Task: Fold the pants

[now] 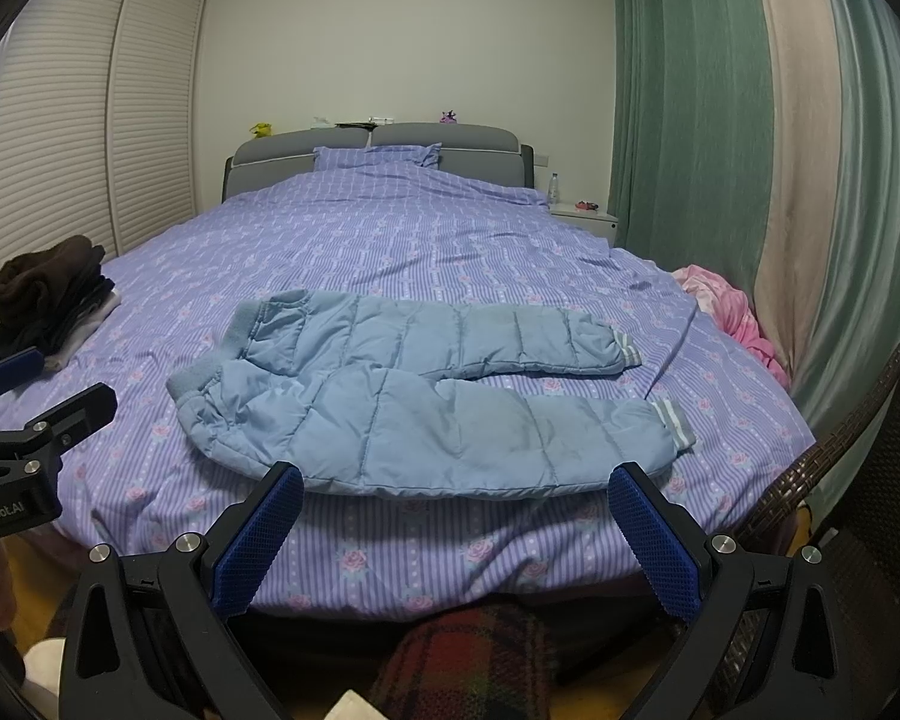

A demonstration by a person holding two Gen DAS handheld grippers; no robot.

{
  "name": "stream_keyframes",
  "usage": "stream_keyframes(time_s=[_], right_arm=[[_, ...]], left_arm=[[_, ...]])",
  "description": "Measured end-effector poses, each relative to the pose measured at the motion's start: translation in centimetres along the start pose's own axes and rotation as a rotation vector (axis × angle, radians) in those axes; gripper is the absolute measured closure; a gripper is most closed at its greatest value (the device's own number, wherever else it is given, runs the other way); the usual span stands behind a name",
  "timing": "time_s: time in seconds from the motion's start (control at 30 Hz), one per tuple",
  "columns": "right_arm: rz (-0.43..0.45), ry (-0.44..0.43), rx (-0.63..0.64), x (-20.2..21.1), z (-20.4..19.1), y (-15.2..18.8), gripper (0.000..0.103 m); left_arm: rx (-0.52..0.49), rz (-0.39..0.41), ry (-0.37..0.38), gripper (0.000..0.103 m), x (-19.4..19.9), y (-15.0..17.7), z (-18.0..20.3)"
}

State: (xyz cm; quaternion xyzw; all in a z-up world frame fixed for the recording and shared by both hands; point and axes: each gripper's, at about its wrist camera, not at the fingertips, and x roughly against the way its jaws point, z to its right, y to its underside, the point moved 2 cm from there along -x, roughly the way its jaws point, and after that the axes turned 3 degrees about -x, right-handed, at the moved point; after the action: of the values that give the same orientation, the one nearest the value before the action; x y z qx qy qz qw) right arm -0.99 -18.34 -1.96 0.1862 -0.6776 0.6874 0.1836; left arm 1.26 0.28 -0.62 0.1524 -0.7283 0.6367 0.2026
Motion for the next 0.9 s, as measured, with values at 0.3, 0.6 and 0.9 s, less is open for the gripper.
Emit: stream_keyframes(time_s=[0.3,0.6,0.9], right_arm=[[-0.009,0.002,-0.001,-0.3,0.0,0.4,0.0],[-0.037,0.009,-0.016,-2.1,0.4,1.1,0.0],[-0.072,0.037,-0.115,-6.3,2.6,2.5,0.0]], left_arm=[[0.004,-0.013,-0.004,0.0,-0.4,0.3,-0.2],[0.004,-0.037,-0.025,0.0,-2.1,1.1,-0.6],[0.02,-0.102,-0.057,0.0,-6.1,2.4,-1.8]])
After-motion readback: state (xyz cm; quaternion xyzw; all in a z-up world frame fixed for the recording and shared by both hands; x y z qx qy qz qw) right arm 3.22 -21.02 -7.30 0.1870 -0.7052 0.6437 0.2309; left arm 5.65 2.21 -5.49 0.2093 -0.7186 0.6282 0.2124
